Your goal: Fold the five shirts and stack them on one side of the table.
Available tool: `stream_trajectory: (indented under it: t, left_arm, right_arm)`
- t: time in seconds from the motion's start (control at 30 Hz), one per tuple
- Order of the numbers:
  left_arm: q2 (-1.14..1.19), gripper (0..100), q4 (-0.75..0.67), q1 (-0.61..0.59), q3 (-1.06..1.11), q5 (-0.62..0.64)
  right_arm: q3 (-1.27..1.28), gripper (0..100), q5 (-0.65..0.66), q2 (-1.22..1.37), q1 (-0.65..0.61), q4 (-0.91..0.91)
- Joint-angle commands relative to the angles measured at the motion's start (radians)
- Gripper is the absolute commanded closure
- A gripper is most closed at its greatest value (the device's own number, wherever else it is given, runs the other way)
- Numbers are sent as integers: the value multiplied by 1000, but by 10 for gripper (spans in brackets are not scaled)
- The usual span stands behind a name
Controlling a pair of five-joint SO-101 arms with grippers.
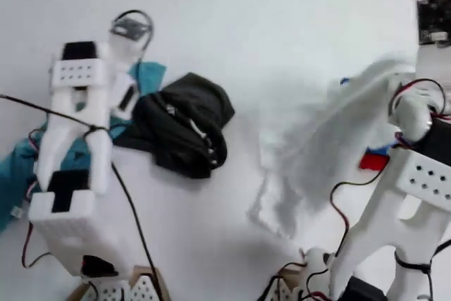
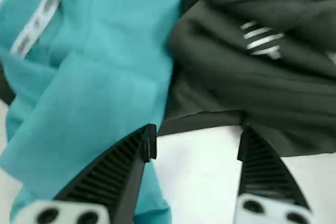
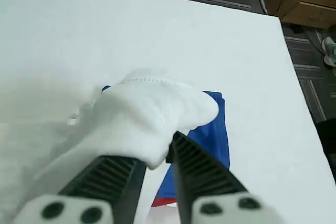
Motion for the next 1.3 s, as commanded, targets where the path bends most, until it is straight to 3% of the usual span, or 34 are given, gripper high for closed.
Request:
stream_trajectory:
  t: [0.0, 0.2, 0.43, 0.53, 0.63, 0.73, 0.8, 1.07, 1.27]
  left_arm:
    - [-3, 730, -15, 78, -45, -3]
    - [-3, 728, -78, 189, 97, -3]
    - [98, 728, -209, 203, 206, -12]
    - [247, 732, -166, 169, 166, -103]
    - [381, 750, 14, 118, 41, -213]
    - [483, 883, 144, 0, -147, -222]
    - [545, 990, 155, -121, -278, -221]
    - [744, 974, 161, -647, -878, -221]
    - [787, 974, 193, -891, -1270, -221]
  right_arm:
    - [-48, 977, -5, -47, 12, 38]
    - [-48, 977, -3, -47, -31, 67]
    - [-48, 977, -2, -47, -91, 97]
    - [-48, 977, -2, -47, -107, 117]
    - [-48, 977, -2, -47, -110, 131]
    - [-48, 977, -2, -48, -110, 131]
    - [-48, 977, -2, -48, -110, 139]
    - [-48, 977, -3, -48, -137, 143]
    - [-48, 977, -9, -48, -239, 145]
